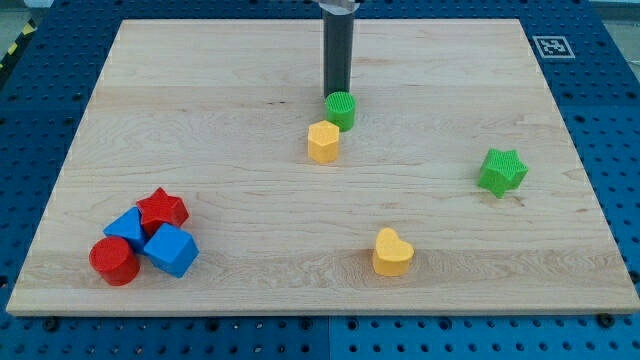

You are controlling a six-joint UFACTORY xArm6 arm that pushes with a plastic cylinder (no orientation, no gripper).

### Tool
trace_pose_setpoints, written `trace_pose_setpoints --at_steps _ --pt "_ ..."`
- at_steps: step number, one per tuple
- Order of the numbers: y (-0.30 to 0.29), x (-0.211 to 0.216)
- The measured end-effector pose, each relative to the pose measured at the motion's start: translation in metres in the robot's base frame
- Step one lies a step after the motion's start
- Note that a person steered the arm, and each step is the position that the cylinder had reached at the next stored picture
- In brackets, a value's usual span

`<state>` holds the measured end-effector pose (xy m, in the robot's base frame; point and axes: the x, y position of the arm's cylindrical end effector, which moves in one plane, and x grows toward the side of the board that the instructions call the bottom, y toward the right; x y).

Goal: Place the green circle to the top left of the yellow heart

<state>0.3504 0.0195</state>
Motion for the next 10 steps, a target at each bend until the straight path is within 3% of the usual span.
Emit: trace_pose_setpoints --at_steps 3,7,10 --pt "-0.009 0.029" --pt "0.057 0.089" --pt "0.051 0.113"
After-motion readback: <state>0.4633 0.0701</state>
